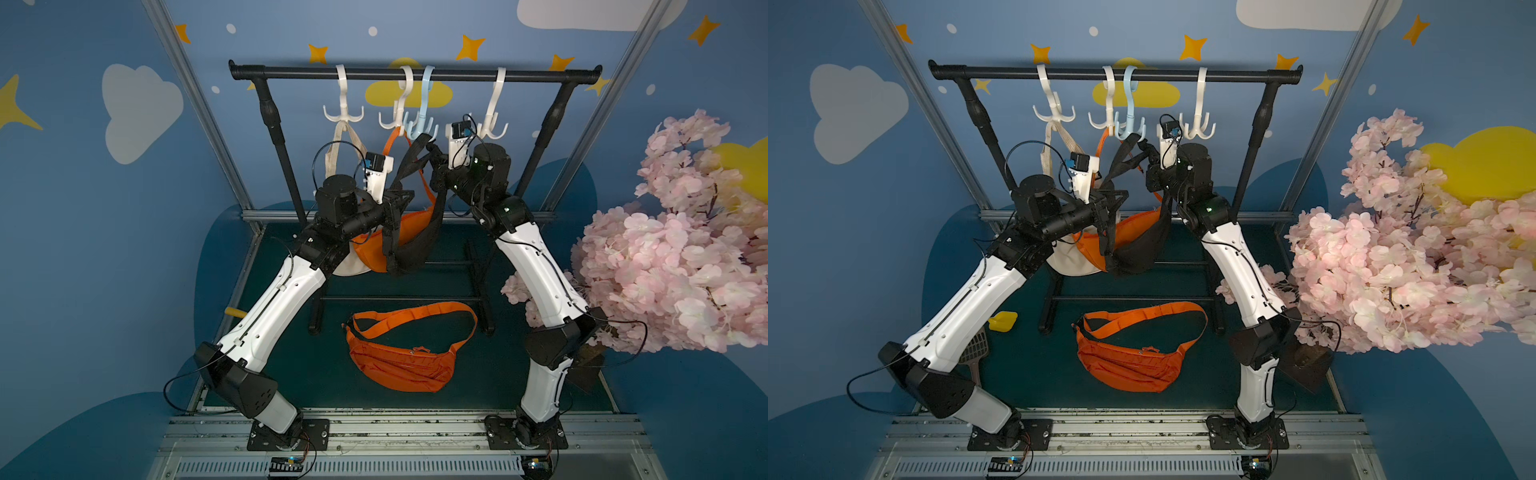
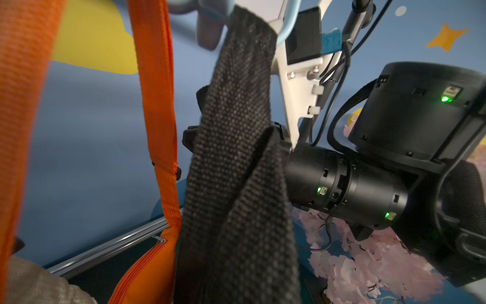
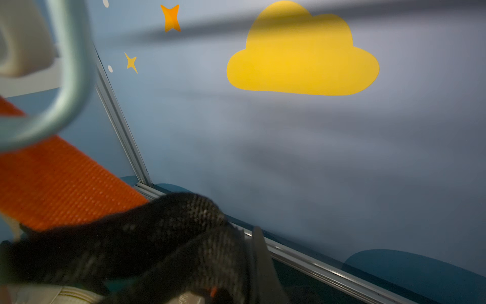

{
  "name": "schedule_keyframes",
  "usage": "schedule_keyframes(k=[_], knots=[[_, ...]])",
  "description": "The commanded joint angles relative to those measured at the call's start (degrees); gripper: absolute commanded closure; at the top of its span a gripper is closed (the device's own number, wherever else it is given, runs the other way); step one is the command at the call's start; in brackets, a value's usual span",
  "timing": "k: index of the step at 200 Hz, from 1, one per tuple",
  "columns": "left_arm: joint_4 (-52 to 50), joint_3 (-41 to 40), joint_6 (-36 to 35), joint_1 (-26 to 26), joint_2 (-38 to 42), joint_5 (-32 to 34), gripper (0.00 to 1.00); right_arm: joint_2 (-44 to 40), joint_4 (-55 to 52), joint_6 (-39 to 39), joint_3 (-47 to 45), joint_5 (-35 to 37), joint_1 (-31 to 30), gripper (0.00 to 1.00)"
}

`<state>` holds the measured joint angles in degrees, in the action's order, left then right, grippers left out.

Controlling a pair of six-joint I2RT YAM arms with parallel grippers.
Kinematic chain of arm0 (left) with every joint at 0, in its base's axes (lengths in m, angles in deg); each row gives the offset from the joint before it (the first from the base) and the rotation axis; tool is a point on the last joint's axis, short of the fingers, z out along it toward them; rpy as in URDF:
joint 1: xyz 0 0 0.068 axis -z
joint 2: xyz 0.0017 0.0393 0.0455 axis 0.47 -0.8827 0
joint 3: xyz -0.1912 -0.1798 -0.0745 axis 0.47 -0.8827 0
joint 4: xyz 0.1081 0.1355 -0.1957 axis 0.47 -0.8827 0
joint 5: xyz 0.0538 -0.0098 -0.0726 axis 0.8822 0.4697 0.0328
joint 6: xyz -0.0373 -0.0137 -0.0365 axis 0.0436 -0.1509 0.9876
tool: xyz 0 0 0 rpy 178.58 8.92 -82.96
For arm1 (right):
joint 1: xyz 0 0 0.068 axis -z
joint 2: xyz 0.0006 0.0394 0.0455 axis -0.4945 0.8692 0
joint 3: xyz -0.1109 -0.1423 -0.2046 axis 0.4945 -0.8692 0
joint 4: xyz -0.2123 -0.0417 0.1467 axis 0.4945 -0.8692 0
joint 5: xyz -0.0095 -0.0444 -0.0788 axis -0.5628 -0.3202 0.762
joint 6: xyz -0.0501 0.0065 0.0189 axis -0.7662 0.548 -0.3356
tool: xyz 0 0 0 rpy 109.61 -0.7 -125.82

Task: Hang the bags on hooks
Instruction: Hang the bag on the hook.

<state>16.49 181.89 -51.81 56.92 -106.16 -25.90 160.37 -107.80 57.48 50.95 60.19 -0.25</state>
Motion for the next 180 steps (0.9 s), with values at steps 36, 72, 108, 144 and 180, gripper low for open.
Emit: schedule_keyframes(k=[36, 72, 108, 144, 180], knots=[[2.7, 1.3, 0.1, -0.6, 2.5, -0.8, 0.96, -2.8, 1.5, -0.1, 0.0, 0.3, 0.4, 1.0], [4.9, -3.6, 1.1, -0.6, 3.8, -1.6, 0.91, -4.0, 2.2, 0.2, -3.9, -0.1, 0.5, 1.0], [7.0, -7.0, -0.3, -0.5, 6.1, -4.6, 0.54, -7.4, 3.4, -0.3, -9.1, -2.1, 0.4, 0.71], [12.8, -14.0, -1.7, -0.6, 10.5, -5.2, 0.41, -15.0, 6.7, 0.2, -20.5, -3.9, 0.2, 0.37], [15.1, -18.4, -2.6, -0.6, 13.5, -4.8, 0.31, -22.6, 6.0, 1.2, -32.7, -3.4, 0.0, 0.2]])
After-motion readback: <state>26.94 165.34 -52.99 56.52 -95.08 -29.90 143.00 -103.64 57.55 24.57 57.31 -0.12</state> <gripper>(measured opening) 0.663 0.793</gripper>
